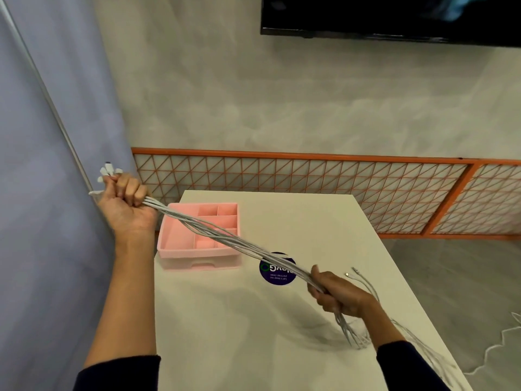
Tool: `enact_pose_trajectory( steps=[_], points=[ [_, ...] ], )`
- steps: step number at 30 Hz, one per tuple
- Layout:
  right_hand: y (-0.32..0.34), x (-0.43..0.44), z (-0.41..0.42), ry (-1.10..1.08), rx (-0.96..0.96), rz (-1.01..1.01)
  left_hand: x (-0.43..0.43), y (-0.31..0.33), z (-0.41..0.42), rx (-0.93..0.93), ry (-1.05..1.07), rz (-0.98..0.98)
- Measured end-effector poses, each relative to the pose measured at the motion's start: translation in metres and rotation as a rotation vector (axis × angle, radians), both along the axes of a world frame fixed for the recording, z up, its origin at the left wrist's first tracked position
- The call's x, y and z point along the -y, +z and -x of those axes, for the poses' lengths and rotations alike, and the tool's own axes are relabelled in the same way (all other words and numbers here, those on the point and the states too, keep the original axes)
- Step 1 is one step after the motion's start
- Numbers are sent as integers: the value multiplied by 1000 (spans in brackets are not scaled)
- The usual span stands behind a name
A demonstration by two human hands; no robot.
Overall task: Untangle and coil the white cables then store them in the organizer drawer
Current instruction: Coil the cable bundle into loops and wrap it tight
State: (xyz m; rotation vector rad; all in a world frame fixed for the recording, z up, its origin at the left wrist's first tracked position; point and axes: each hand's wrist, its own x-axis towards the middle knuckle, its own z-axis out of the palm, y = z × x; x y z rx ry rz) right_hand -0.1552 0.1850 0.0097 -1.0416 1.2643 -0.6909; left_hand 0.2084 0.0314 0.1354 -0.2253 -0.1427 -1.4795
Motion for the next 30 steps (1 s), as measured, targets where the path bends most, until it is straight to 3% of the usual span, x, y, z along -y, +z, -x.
enact_pose_trajectory(
  steps=[4, 13, 16, 20, 25, 28, 30],
  points=[
    [11, 1, 13, -27, 76, -85, -9, -9, 11, 235, 53, -79],
    [18, 19, 25, -129, -45, -192, -11, -7, 30, 647, 42, -72],
    [23, 22, 32, -90, -35, -265, -9, -6, 21, 594, 78, -119],
    [28, 20, 35, 182, -160, -374, -9, -7, 16, 397, 77, -154],
    [6, 13, 37, 381, -123, -359, -14, -11, 32, 219, -1, -149],
    [-13, 9, 25, 397, -226, -393, -21, -5, 55, 208, -99, -104],
    [-16, 16, 16, 476, -417, -330, -27, 5, 72, 250, -143, -86]
  ],
)
